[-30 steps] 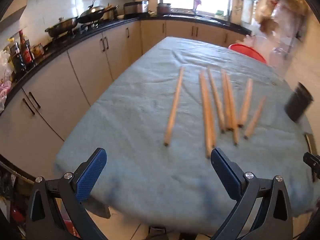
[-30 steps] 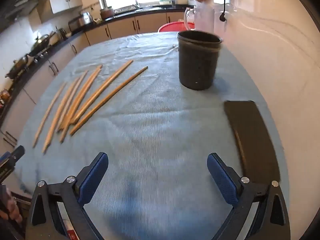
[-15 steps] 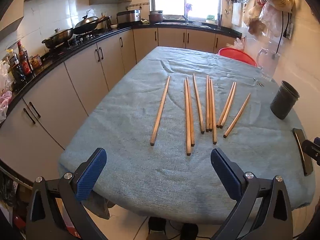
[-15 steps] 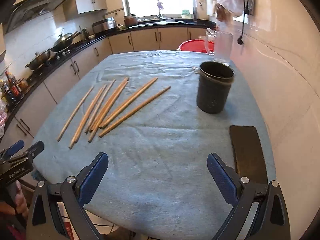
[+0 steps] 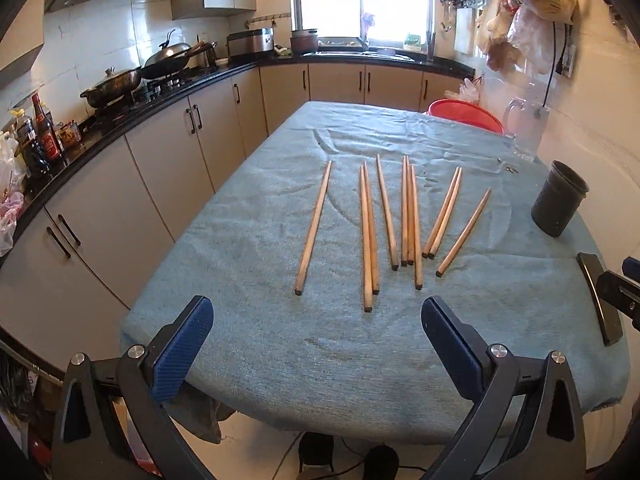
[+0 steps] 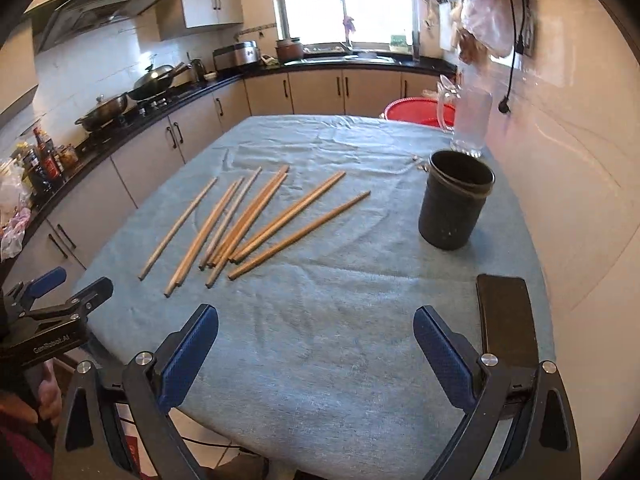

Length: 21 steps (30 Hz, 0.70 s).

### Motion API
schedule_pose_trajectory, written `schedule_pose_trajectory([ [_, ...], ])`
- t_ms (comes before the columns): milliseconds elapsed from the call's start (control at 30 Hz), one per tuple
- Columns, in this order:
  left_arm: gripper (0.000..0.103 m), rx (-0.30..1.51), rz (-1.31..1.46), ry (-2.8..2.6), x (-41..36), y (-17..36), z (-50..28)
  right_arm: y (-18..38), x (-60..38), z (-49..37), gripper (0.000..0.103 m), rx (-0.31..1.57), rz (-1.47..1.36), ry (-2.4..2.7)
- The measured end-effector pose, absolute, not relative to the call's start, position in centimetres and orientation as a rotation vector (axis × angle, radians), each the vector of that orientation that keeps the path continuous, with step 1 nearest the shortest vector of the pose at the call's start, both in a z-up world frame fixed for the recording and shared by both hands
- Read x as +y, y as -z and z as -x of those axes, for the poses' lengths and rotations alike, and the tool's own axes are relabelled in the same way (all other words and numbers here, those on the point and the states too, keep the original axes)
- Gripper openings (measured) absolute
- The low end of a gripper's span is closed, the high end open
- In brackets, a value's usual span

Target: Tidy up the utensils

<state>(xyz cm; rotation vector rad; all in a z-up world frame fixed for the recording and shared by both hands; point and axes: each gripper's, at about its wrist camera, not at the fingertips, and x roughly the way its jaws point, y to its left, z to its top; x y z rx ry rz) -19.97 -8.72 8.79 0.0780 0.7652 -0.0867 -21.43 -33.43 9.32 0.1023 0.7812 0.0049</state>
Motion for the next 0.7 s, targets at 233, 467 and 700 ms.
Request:
schedule_pose_trajectory([
  [233,0.103,0.761,-0.098,0.103,-9.5,-8.8,20.3,-9.4,-33.8,21.6,0.100,0.775,-0.106,-0.003],
  [467,0.103,0.772,-0.104,0.106,-9.9,-8.5,20.2,-9.1,-34.3,21.5,0.100,0.789,-0.112,-0.002],
  [700,0.103,0.773,-0.112,0.108,-10.2,-8.4,20.2,-8.9,-34.8,21.3,0.100,0.794,-0.123,-0.002],
])
